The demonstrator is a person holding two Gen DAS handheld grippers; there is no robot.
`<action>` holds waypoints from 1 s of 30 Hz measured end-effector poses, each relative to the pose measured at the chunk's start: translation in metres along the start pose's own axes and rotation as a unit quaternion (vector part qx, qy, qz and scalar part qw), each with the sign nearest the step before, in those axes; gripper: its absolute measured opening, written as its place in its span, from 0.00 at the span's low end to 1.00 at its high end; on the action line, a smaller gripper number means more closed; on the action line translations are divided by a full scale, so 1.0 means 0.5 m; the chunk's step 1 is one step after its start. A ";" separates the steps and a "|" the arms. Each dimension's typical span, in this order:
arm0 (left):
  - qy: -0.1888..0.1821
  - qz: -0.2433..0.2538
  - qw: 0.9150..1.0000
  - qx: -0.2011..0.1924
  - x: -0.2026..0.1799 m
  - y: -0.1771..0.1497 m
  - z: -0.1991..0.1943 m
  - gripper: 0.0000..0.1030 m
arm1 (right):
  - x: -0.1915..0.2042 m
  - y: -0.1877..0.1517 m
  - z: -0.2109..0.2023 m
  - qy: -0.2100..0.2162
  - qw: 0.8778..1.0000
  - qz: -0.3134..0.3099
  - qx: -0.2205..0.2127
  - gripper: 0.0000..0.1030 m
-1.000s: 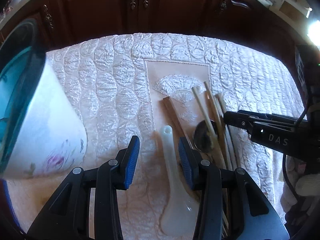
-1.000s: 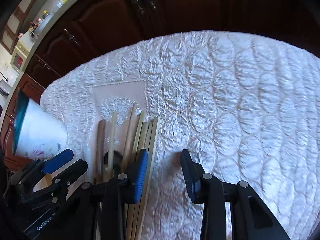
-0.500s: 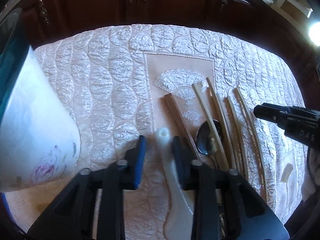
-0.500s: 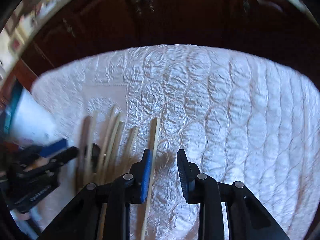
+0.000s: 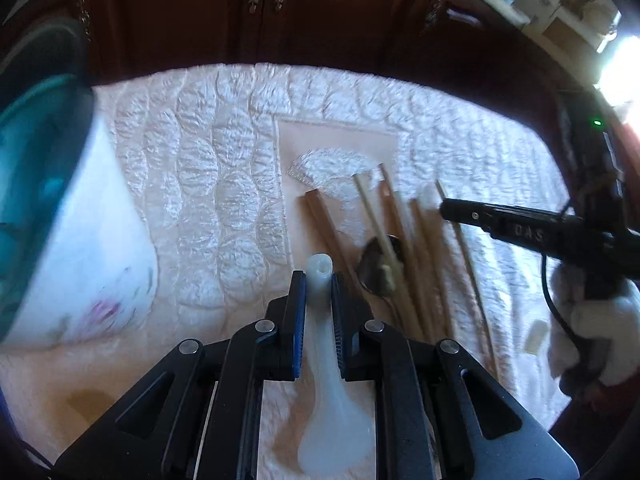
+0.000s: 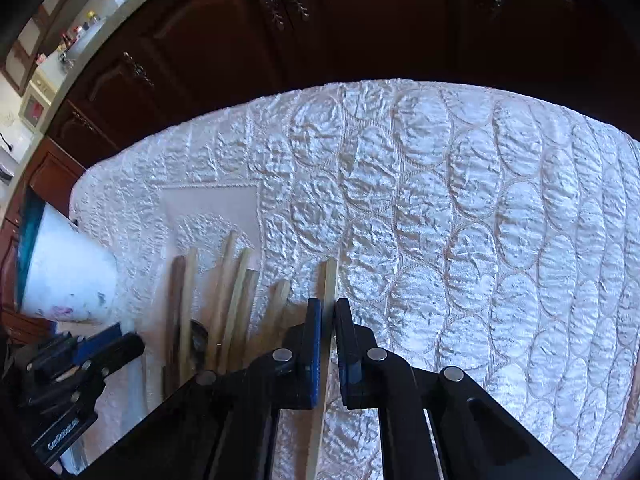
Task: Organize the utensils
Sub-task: 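Drop the spoon into the teal-topped holder with the left tool while the right tool drops the chopstick in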
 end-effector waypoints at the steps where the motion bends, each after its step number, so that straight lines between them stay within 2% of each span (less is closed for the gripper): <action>1: -0.004 0.001 1.000 -0.007 0.000 -0.002 -0.017 0.11 | -0.007 0.008 -0.026 0.010 1.000 0.000 -0.005 0.05; 6: -0.014 0.008 0.999 -0.036 -0.004 -0.015 -0.101 0.10 | 0.010 -0.003 -0.141 0.037 0.998 -0.019 -0.042 0.05; 13: -0.002 0.027 0.997 -0.069 -0.011 -0.034 -0.196 0.08 | 0.047 -0.055 -0.286 0.074 0.992 -0.046 -0.087 0.05; 20: -0.003 0.026 0.995 -0.098 0.008 -0.032 -0.296 0.06 | 0.151 -0.061 -0.400 0.109 0.981 -0.091 -0.136 0.05; 24: -0.001 0.021 0.992 -0.127 0.037 -0.011 -0.379 0.06 | 0.231 -0.045 -0.460 0.150 0.968 -0.100 -0.172 0.05; 30: 0.068 0.016 0.984 -0.161 0.117 0.024 -0.483 0.06 | 0.376 -0.022 -0.479 0.189 0.951 -0.116 -0.215 0.05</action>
Point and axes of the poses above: each gripper's, at about its wrist camera, not at the fingertips, and z roughly the way its jaws point, x to its left, y to its top, the point moved 3 cm from there along z, roughly the way its jaws point, and after that the axes turned 15 degrees about z, right-handed, at the moved point
